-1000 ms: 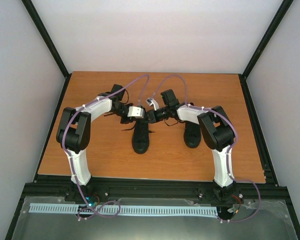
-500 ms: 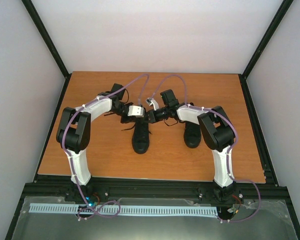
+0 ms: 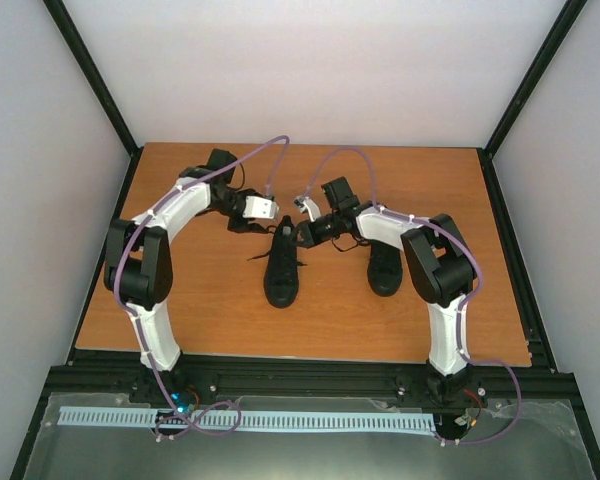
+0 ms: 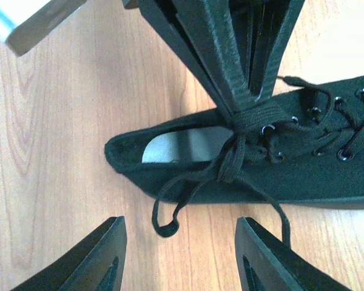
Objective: Tie the shoes
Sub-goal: Tie the shoelace on the shoe.
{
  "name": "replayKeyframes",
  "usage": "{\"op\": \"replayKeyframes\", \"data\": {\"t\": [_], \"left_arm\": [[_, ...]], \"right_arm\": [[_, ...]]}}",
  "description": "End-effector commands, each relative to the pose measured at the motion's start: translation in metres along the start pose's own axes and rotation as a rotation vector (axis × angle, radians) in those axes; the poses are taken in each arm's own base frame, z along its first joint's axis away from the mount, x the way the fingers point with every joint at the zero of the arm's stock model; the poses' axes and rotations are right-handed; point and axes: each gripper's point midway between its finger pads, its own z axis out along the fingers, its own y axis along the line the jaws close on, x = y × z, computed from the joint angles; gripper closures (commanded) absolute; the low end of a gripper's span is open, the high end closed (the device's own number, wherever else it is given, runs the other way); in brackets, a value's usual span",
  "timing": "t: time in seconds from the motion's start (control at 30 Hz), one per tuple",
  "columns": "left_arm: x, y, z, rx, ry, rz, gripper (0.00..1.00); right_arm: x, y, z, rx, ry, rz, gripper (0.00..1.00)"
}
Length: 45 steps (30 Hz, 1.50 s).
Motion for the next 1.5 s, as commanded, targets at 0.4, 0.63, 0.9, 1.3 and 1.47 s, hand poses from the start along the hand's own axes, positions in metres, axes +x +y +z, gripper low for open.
{"op": "replayKeyframes", "data": {"t": [0.4, 0.63, 0.9, 1.3, 1.47], "left_arm": [[0.046, 0.040, 0.033, -0.002, 0.151, 0.015, 0.41], [0.052, 0.034, 0.060, 0.035, 0.184, 0.011, 0.39], [0.050, 0.024, 0.054, 0.035, 0.176, -0.024, 0.99], [0.058, -0.007, 0.026, -0.013, 0.212, -0.157, 0.99], [0.068, -0.020, 0.023, -0.003, 0.238, -0.188, 0.99]], "right_arm": [[-0.015, 0.018, -0.008, -0.004, 0.007, -0.082, 0.97], [-0.016, 0.019, -0.007, -0.002, 0.013, -0.088, 0.97], [-0.012, 0.013, -0.009, 0.045, 0.027, -0.076, 0.97], [-0.007, 0.003, -0.021, 0.179, 0.037, -0.072, 0.97], [-0.008, 0.001, -0.024, 0.211, 0.039, -0.072, 0.97]]}}
